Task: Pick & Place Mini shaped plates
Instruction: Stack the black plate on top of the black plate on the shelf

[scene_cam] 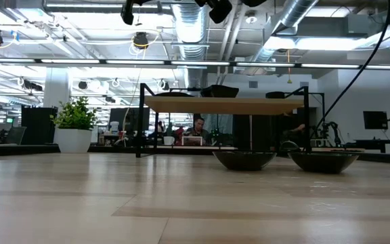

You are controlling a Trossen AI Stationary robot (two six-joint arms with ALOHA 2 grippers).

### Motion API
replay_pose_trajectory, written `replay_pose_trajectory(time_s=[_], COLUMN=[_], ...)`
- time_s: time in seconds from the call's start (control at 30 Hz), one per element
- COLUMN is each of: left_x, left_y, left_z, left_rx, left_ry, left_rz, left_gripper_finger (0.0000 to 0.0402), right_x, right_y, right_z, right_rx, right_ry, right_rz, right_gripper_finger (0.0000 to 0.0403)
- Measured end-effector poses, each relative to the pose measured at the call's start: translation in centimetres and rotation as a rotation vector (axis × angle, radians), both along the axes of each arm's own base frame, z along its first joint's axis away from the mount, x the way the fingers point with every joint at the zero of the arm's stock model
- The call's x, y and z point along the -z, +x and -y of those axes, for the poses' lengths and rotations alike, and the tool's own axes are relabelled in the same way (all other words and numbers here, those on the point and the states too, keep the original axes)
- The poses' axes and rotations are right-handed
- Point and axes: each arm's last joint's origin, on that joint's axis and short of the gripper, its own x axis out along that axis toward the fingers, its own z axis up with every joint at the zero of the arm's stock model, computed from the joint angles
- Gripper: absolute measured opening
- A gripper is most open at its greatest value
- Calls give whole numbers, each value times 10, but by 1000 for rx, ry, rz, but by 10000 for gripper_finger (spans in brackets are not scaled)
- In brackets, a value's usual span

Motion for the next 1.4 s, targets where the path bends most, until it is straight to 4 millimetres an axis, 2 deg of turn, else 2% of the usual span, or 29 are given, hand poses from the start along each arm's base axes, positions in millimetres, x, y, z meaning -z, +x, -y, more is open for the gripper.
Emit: replay_pose_trajectory(time_s=[0.23, 0.37, 0.6, 0.8, 0.97, 1.1, 1.17, 1.3, 1.4], left_x=[-1, -1, -4, -7, -6, -4, 2, 15, 21], left_y=[0, 0, -6, -15, -14, -14, -12, -8, -9], left_z=[1, 1, -3, -14, -12, -12, -13, -15, -17], left_rx=[25, 28, -9, -76, -52, -41, -37, -39, -26], left_ry=[8, 12, 32, 17, -4, -56, -105, -222, -290], left_rz=[9, 7, 6, 32, 38, 42, 10, -50, -66], left_gripper_finger=[6, 5, 5, 5, 4, 4, 4, 4, 4], right_x=[5, 5, 6, 8, 11, 7, 3, -3, -6], right_y=[6, 6, 8, 7, 3, -8, -17, -45, -75], right_z=[-2, -3, -20, -44, -57, -66, -64, -54, -48], right_rx=[-83, -72, -41, 92, 259, 440, 507, 547, 558], right_ry=[-47, -92, -164, -136, -100, -45, -12, 2, 7], right_rz=[-68, -128, -257, -398, -592, -860, -968, -1020, -1026], right_gripper_finger=[45, 69, 108, 129, 137, 135, 132, 124, 118])
